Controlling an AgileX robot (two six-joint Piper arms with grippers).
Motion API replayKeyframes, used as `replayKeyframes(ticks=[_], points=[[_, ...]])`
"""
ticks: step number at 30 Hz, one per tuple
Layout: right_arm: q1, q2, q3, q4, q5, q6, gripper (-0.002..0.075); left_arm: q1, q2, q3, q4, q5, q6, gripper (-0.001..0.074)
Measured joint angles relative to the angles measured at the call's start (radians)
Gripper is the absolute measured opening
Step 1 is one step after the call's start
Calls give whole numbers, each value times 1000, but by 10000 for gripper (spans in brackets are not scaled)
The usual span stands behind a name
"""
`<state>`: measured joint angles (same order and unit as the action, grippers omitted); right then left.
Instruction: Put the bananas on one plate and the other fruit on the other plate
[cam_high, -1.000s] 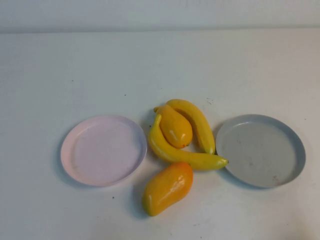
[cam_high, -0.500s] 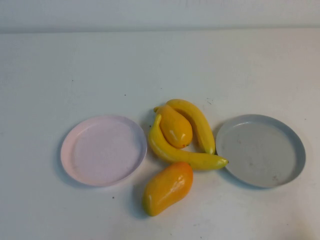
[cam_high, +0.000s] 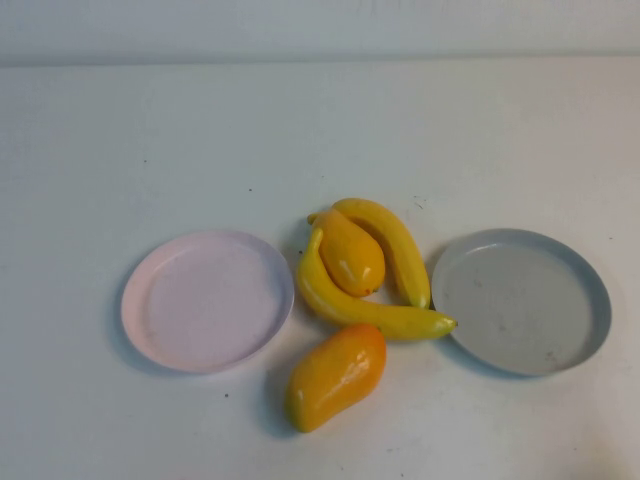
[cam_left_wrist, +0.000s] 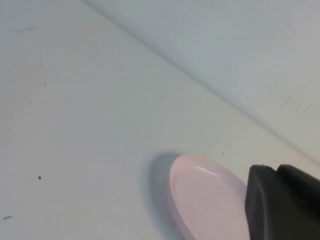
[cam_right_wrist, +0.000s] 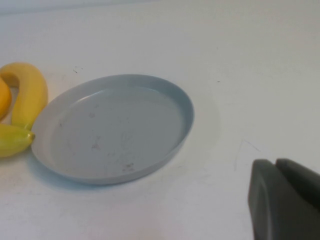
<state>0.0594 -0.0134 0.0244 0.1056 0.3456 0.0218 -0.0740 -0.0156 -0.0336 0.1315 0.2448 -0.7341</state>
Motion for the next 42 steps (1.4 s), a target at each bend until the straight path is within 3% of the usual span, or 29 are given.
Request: replayKeyframes(ticks=[9,17,27,42], points=[[0,0,0,0,0,0,-17,-61,180,-324,-88,358,189,-2],[0,0,0,0,0,0,-17,-128,519,-530,-239,614,570,-2],[0,0,0,0,0,0,-17,-161,1014,-716,-404,716,985,-1],[0,0,0,0,0,0,-17,-586,1511,-1121,-321,762,998,-2]])
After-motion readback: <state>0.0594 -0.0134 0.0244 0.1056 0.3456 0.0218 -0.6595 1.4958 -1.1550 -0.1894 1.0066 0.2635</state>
